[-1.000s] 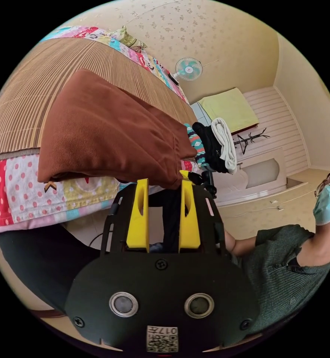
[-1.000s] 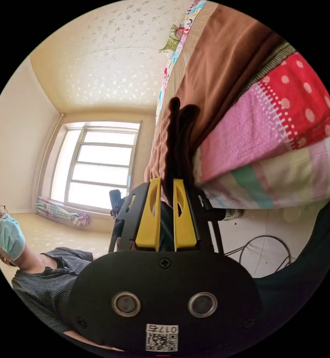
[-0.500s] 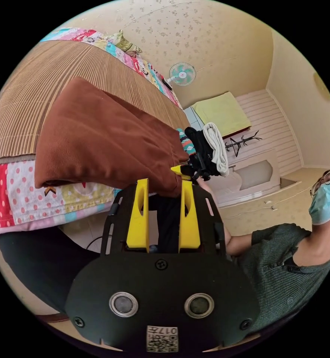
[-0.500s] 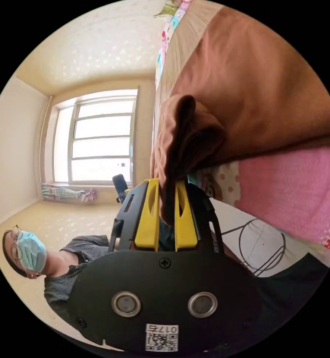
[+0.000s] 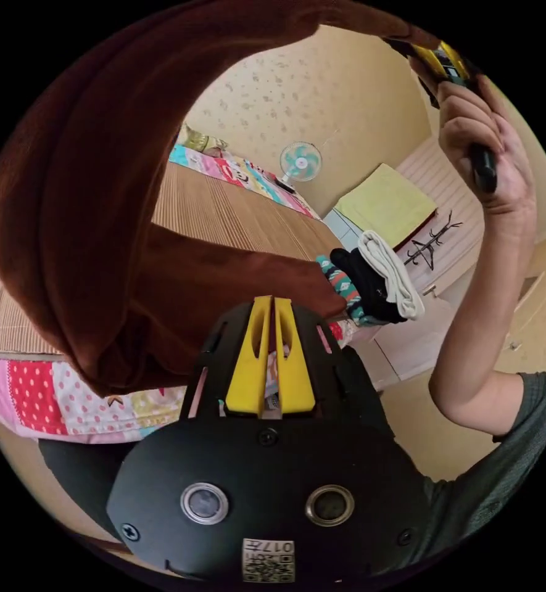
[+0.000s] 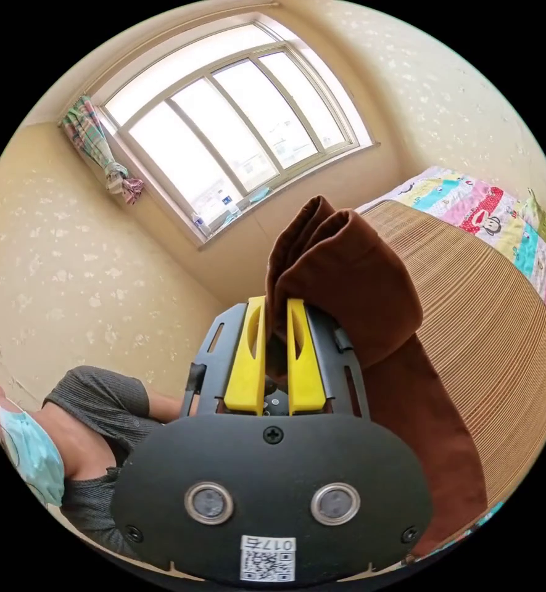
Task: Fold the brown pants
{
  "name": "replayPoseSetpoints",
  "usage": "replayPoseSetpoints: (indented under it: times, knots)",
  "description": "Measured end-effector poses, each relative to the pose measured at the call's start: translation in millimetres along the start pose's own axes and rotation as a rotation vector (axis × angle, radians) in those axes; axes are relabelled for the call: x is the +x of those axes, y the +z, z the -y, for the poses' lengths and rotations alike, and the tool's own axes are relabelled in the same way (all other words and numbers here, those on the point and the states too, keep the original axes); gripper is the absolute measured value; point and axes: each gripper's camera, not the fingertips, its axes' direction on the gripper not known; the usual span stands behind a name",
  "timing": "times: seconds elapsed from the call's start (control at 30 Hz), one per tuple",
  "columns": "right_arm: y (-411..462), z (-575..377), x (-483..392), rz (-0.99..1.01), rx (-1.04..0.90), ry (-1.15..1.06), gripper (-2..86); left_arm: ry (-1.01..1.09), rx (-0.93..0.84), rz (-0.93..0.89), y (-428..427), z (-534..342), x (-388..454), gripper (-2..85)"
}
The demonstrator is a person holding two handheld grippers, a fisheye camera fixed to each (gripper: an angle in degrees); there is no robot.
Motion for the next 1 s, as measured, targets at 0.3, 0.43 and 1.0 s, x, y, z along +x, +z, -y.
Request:
replayPoseSetpoints:
  times: [0.3, 0.43, 1.0]
  knots:
    - [6, -51, 78, -0.051, 0.016, 0.024, 2.4, -0.401, 0.176, 0.368, -100, -50, -148, -1.0]
    - [22, -171, 190, 0.042, 0.078, 0.356, 2.3, -0.511, 0.106, 0.230, -114, -76, -180, -0.8]
    - [27, -188, 134, -0.158, 0.090, 0.158, 1.8, -0.474, 0.362, 0.082, -175, -122, -188, 10.1]
